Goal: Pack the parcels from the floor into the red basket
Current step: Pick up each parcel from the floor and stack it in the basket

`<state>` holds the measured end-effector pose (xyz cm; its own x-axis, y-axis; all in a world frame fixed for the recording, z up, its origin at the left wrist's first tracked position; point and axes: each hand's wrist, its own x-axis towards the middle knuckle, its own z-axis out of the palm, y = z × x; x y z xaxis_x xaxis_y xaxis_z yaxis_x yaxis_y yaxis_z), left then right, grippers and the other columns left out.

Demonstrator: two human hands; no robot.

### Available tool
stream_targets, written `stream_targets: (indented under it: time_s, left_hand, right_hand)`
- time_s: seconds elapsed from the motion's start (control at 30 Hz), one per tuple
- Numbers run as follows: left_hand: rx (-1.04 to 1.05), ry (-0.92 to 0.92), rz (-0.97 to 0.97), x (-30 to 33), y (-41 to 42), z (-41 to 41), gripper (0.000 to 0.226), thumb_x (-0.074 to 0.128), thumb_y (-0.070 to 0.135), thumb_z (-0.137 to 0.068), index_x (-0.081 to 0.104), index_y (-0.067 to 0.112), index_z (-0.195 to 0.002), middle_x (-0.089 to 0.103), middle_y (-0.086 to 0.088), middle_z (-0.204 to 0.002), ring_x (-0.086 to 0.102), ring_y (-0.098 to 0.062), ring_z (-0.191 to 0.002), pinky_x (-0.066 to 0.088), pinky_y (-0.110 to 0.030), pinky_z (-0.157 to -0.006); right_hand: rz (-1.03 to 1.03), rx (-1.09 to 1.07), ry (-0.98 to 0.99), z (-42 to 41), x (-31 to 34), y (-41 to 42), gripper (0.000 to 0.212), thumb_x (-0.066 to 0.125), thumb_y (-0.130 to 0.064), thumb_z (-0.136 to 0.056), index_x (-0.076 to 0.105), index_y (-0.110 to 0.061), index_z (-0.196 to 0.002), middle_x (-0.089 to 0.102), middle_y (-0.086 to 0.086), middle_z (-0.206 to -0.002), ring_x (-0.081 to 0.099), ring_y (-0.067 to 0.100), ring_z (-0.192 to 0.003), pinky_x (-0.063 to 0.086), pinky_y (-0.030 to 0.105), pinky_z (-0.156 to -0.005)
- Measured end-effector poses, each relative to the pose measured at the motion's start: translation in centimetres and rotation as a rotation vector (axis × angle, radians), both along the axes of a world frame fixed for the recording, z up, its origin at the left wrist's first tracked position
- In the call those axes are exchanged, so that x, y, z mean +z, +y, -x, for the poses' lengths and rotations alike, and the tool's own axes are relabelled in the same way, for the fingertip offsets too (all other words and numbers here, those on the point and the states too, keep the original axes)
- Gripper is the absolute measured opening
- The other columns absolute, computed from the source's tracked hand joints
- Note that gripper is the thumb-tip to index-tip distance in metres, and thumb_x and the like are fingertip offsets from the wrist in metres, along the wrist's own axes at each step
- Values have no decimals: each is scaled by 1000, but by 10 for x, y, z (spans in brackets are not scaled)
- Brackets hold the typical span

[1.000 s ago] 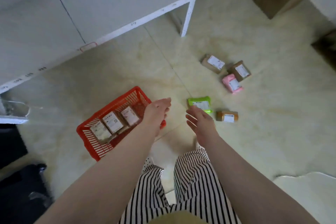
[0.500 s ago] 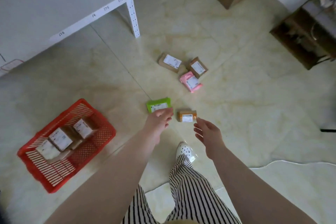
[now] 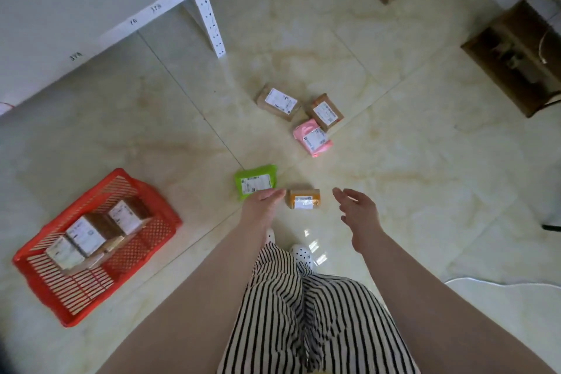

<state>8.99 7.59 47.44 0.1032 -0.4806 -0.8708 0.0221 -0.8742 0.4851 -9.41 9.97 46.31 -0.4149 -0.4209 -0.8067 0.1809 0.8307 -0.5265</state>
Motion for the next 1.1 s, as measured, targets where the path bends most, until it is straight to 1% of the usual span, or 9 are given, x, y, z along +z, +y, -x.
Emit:
stream_targets:
  time_s: [0.13,0.3,0.37,0.43,0.6,0.73,0.9,0.97,1.1]
  left_hand:
    - [-5,-30,-5,-24,-19,19,46,72,32,-83,64,12,-123,63,-12,-129,57,-25,-121,43,-38,-104]
    - [-27,-66,21,-75,-26,44,50,70,37,-84,61,14,-127,63,-8,-126,58,-20,-116,44,-32,-101]
    - [17,-99,15,-105,-25,56,50,71,38,-82,61,15,-126,63,-5,-127,57,-19,-117,42,-38,-107]
    - [77,-115,-3,-139,-22,69,48,72,35,-82,60,15,-124,63,-2,-125,57,-17,-113,42,-38,-107]
    - [97,-149,-42,-241,-7,101,54,68,32,-86,52,11,-133,57,-4,-131,51,-17,-105,38,-27,-93]
    - [61,-228,-67,-334,10,116,57,68,31,-87,49,7,-134,55,-9,-136,53,-22,-121,36,-25,-93]
    - [41,-315,-82,-447,24,120,70,67,36,-86,39,7,-143,47,-13,-145,48,-28,-131,38,-30,-101]
    - [33,-302,-79,-475,24,120,69,67,35,-86,40,5,-142,50,-15,-142,51,-31,-128,41,-35,-102]
    - [26,-276,-35,-495,32,122,50,67,31,-85,54,7,-128,65,-10,-122,62,-28,-112,49,-37,-96]
  right_hand:
    - [-28,67,-13,21,-27,-24,58,76,-36,-80,55,-14,-130,61,5,-116,55,22,-102,44,36,-91]
    - [-58,162,-20,48,-77,-45,59,75,-34,-82,52,-15,-133,59,4,-121,52,21,-102,36,33,-87]
    - [-62,213,-26,60,-106,-47,59,75,-33,-82,52,-15,-133,58,3,-121,50,18,-101,34,32,-86]
    - [-69,257,-26,70,-136,-47,60,75,-32,-82,51,-14,-134,58,6,-128,51,18,-99,34,31,-84]
    - [-136,345,-40,87,-233,-37,65,74,-34,-83,44,-17,-138,52,6,-138,50,19,-92,33,34,-82]
    - [-184,397,-9,87,-328,-20,73,72,-38,-83,39,-14,-144,48,9,-144,50,26,-123,34,33,-88]
    - [-197,477,14,74,-443,-4,75,67,-40,-87,35,-6,-146,46,14,-146,48,28,-128,39,31,-95]
    - [-204,497,21,70,-472,-2,71,63,-42,-89,39,-7,-146,50,11,-143,50,29,-125,40,35,-94]
    - [-172,495,-10,65,-486,-1,42,60,-35,-93,60,-6,-124,67,7,-117,57,22,-92,43,33,-78]
